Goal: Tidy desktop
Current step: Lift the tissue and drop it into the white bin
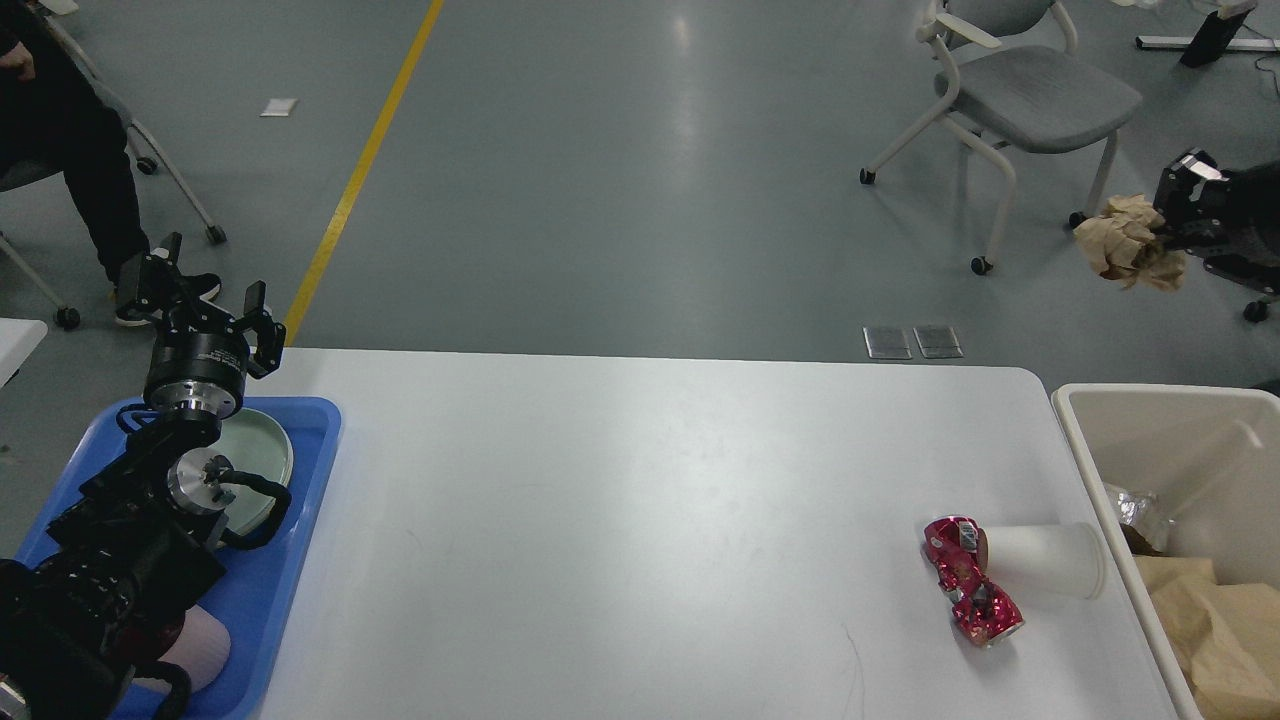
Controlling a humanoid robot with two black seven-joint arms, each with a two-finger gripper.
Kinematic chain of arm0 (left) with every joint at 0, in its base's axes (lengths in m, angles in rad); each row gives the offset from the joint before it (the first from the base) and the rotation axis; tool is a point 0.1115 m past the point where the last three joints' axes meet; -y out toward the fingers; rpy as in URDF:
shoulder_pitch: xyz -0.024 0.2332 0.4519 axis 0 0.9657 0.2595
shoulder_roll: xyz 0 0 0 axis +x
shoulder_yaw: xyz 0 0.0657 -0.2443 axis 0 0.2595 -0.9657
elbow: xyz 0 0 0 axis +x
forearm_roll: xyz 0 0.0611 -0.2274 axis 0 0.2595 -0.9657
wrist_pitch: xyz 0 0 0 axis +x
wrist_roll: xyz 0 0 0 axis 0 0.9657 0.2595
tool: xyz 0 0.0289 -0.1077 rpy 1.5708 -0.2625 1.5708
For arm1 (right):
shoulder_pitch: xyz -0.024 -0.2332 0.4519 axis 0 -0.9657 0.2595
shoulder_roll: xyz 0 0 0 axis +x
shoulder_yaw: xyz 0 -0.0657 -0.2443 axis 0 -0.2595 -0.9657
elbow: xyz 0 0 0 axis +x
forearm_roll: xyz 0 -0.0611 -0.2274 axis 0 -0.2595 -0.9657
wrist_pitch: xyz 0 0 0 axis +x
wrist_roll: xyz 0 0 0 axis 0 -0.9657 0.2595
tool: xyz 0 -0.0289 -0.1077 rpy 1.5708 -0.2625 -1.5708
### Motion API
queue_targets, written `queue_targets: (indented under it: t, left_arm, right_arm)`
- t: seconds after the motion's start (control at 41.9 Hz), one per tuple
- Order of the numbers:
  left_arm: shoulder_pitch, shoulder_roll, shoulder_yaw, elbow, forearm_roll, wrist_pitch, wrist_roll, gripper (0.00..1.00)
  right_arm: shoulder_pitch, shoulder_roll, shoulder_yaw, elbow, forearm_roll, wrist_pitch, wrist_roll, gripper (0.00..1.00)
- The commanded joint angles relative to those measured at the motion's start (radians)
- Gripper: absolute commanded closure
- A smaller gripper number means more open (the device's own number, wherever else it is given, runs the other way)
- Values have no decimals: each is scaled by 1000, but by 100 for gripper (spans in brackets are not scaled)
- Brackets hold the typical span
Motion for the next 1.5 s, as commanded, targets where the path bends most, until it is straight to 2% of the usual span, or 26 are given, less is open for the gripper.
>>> queue_targets:
  t: [0.0, 0.143, 0.167, 0.263, 0.358, 0.549, 0.741, 0.884, 0.932, 1.099, 1.314, 1.481]
  left_arm:
    - [0, 0, 0, 0, 0, 0, 0, 3]
    - [0, 0, 0, 0, 0, 0, 0, 3]
    - [0, 0, 0, 0, 0, 0, 0, 3]
    - [0, 0, 0, 0, 0, 0, 0, 3]
    - [0, 0, 0, 0, 0, 0, 0, 3]
    - [0, 0, 0, 0, 0, 0, 0, 3]
    - [0, 0, 0, 0, 0, 0, 0, 3]
    - [0, 0, 0, 0, 0, 0, 0, 3]
    - [0, 0, 0, 0, 0, 0, 0, 3]
    - [0, 0, 0, 0, 0, 0, 0, 3]
    - [0, 0, 0, 0, 0, 0, 0, 3]
    - [0, 0, 0, 0, 0, 0, 0, 3]
  right_arm:
    - [-211, 0, -25, -129, 3, -116, -1, 100]
    - [-429, 12, -13, -250, 1, -169, -1, 100]
    - [-478, 20, -11, -280, 1, -170, -1, 93]
    - [-593, 58, 4, -333, 0, -182, 1, 40]
    - [-702, 104, 38, -429, 3, -187, 1, 1]
    - [-825, 148, 101, -465, 4, -183, 1, 0]
    - [-773, 184, 82, -446, 7, -156, 1, 0]
    - [-586, 201, -22, -402, 10, -55, 3, 0]
    - [-437, 220, -92, -344, 10, 6, 6, 0]
    - [-146, 328, -198, -183, 10, 142, 7, 0]
    - [165, 463, -206, 49, 14, 307, 9, 0]
    - [308, 540, -200, 167, 15, 431, 9, 0]
